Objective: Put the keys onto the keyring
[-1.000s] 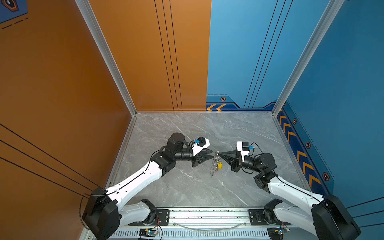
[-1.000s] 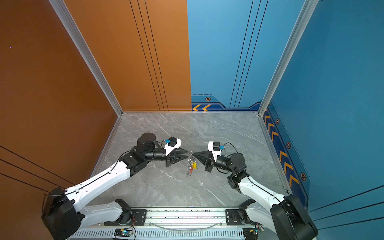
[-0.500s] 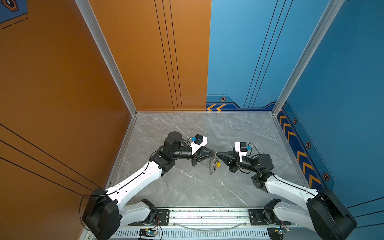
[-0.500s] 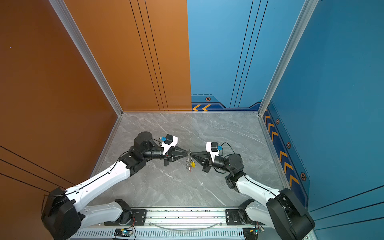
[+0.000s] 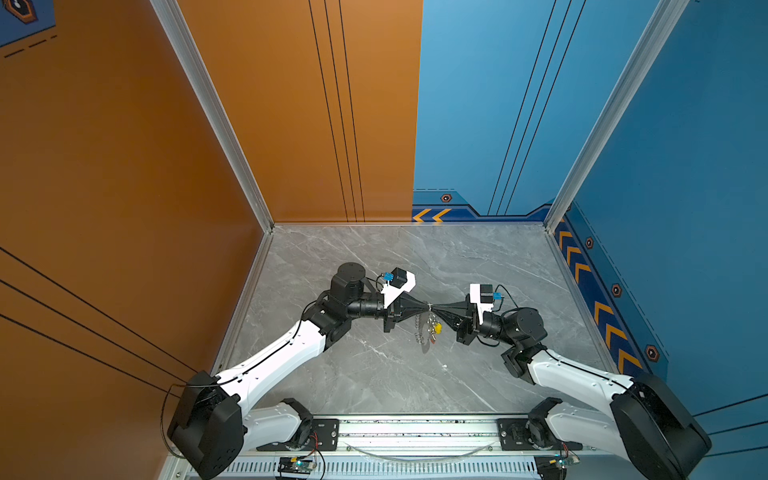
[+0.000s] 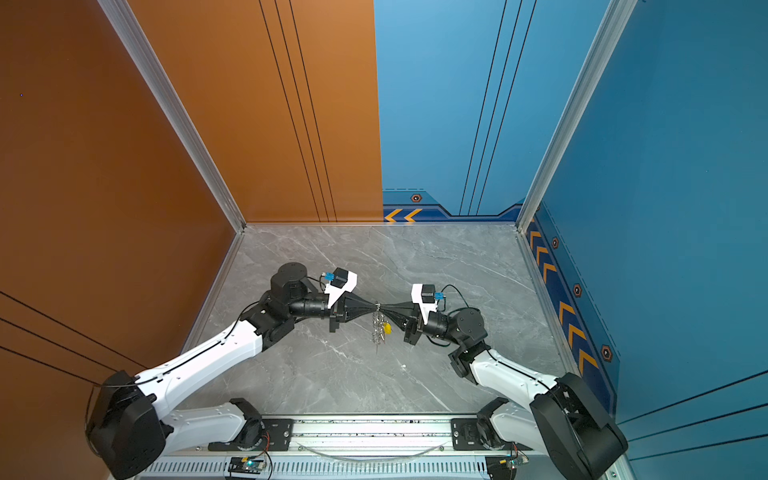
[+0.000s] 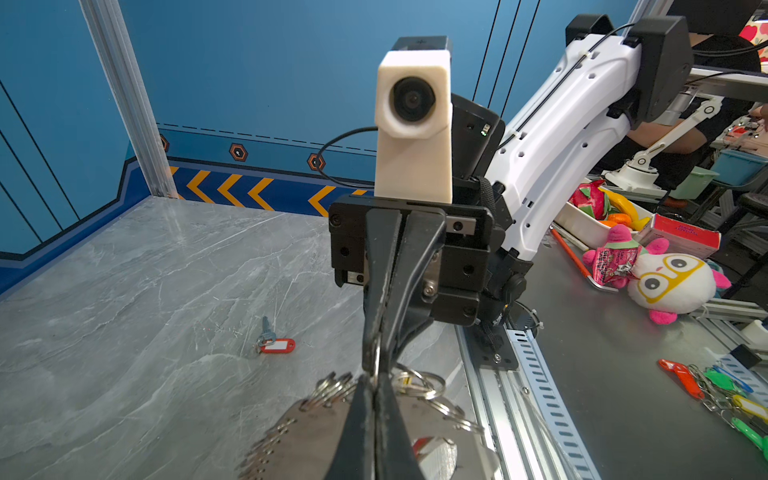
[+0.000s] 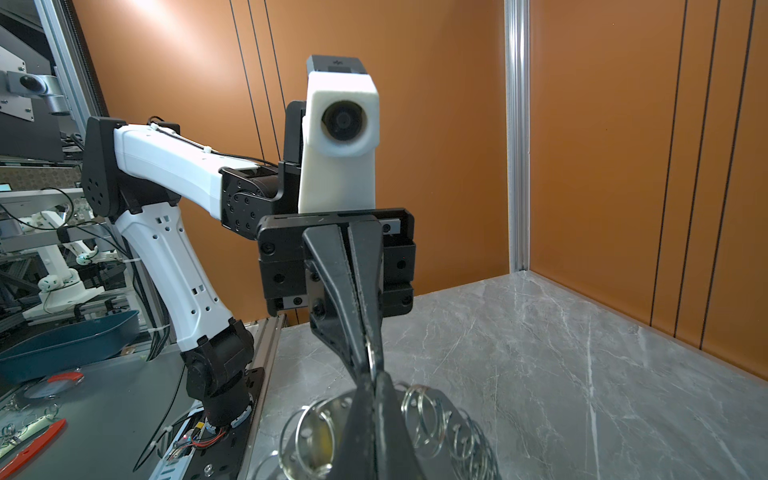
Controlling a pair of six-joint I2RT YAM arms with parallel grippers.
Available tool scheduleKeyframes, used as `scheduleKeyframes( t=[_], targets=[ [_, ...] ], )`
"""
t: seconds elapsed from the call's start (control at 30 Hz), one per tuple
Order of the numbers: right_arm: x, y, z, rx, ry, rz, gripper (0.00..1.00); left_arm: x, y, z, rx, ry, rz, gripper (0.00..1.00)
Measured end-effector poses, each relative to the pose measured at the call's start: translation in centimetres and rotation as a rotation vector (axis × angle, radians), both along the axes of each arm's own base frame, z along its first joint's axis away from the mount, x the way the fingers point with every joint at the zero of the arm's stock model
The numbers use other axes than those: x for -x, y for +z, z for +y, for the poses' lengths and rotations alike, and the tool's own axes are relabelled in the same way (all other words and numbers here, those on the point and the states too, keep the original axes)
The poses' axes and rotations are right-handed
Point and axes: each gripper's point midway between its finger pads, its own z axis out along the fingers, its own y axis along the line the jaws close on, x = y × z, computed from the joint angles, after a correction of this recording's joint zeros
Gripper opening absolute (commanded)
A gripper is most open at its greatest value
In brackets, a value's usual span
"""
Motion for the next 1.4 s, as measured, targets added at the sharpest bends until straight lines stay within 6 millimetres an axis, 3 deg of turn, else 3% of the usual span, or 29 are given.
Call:
scheduleKeyframes(
  t=[0.2,0.37,0.57,0.7,0.97,1.23,1.4],
  targets=[
    [-0.3,-0.3,0.0,0.009,-0.011,0.001,0.02,-0.2,-0.2,0.0,-0.008,0.006,0.007,0.0],
    [-0.9,-1.0,-0.6,0.063,-0.07,0.0,0.33,-0.8,-1.0,-0.3,-0.067,0.028,0.027,0.0],
    [-1.0,-0.4,-3.2,0.136,-0.193,-0.066,0.5,-1.7,-2.1,-0.9,-0.201,0.056,0.009,0.0],
    [-0.5,-0.5,-3.6,0.172,-0.212,-0.104,0.5,-2.3,-2.6,-1.7,-0.326,0.054,-0.029,0.0],
    [-1.1,-3.1,-3.7,0.245,-0.204,-0.04,0.47,-1.6,-4.7,-1.9,-0.547,0.007,-0.06,0.0],
    [-0.8,-4.9,-2.9,0.278,-0.117,0.026,0.4,-0.3,-6.2,-1.1,-0.635,-0.03,-0.053,0.0],
    [-0.5,-4.9,-2.2,0.28,-0.045,0.055,0.37,0.3,-6.4,-1.2,-0.646,-0.05,-0.051,0.0]
  ],
)
